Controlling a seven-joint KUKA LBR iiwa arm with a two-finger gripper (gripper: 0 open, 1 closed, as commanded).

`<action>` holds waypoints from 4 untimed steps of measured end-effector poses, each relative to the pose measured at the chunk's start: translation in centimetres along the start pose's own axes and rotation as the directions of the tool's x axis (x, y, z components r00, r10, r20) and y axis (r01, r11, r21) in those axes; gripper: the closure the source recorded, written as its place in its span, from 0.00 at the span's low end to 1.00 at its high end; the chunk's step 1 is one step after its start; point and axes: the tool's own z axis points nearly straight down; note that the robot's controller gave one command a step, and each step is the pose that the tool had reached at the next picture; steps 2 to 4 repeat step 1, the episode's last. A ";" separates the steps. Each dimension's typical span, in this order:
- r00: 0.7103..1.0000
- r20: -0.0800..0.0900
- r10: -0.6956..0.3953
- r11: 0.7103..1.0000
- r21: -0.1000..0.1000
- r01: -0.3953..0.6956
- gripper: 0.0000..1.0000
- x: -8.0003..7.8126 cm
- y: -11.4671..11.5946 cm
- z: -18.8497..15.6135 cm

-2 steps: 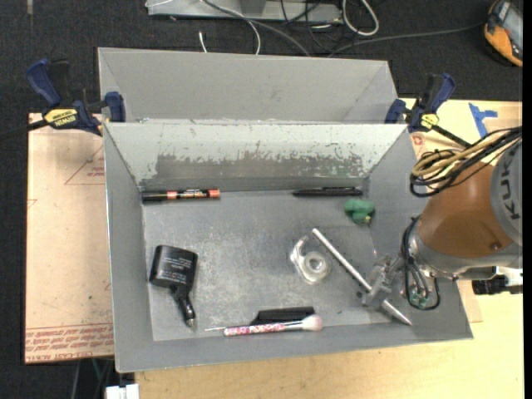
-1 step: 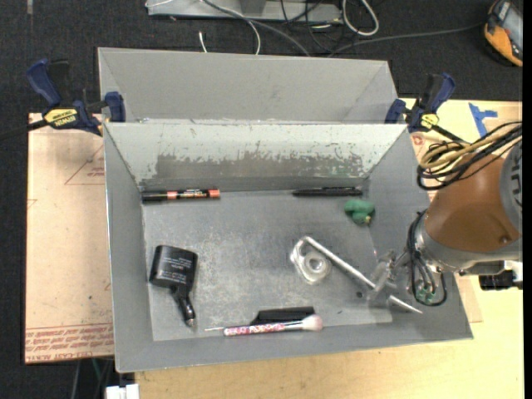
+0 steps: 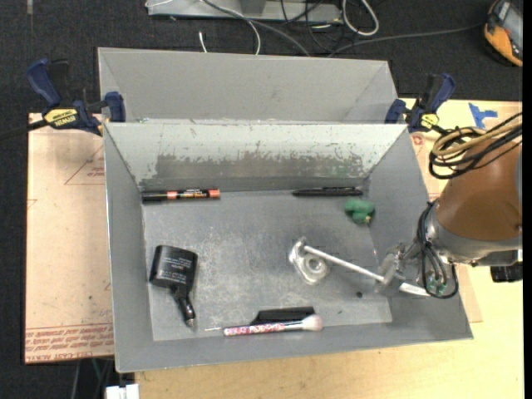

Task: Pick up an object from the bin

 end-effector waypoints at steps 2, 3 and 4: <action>1.000 0.005 0.000 1.000 -0.001 0.000 1.00 -0.1 0.0 -2.2; 1.000 0.005 0.000 1.000 -0.001 0.000 1.00 -0.1 0.0 -2.2; 1.000 0.005 0.000 1.000 -0.001 0.000 1.00 -0.1 0.0 -2.2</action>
Offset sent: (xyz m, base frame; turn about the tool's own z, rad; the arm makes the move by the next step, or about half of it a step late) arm 0.0012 -0.0004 0.0423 -0.0004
